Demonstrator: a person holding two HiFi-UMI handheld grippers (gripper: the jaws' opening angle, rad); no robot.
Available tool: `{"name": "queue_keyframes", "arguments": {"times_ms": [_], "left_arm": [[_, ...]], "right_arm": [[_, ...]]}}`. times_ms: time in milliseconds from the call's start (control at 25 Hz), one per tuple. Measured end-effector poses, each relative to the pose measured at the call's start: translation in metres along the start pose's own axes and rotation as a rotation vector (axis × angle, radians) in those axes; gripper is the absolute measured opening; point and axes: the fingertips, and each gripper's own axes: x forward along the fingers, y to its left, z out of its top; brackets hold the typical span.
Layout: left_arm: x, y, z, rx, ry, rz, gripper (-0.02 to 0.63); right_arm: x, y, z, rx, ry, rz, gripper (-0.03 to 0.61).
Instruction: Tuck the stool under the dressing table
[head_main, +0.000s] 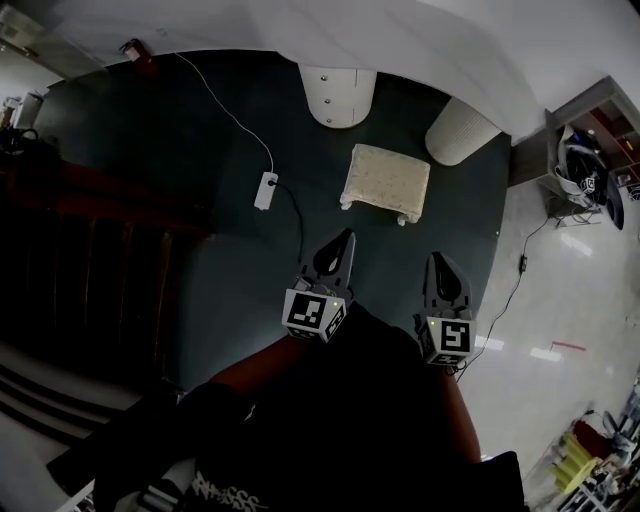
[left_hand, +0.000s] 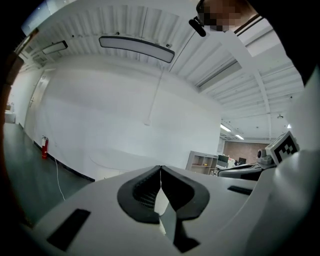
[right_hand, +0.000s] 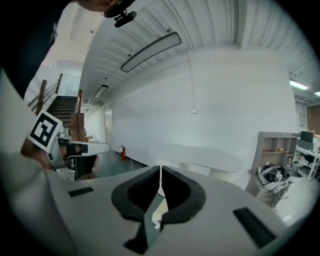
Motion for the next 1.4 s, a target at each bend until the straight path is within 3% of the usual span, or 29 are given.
{"name": "queue_keyframes", "arguments": {"times_ms": [200,600,1000,1280,1400], "left_arm": [[0.027,0.037,0.011,0.02,0.001,-0.024,0.015],[0.051,0.063,0.001,0.043,0.037,-0.031,0.015],[0.089,0.064,-0.026,0.071,0.133,-0.054,0.017],[0.134,0.077,-0.059,0.122,0.223,0.006,0.017],[0.157,0.084,-0.067,0.092,0.235,0.012,0.017]], "right_arm": [[0.032,-0.018,0.012,0.056,-0.034,-0.08,0.04],[0.062,-0.044,0.004,0.136,0.002,-0.133,0.04],[0.094,-0.081,-0.021,0.206,0.009,-0.119,0.04],[0.119,-0.109,-0.051,0.249,0.072,-0.096,0.04],[0.139,-0.125,-0.061,0.24,0.085,-0.086,0.04]]}}
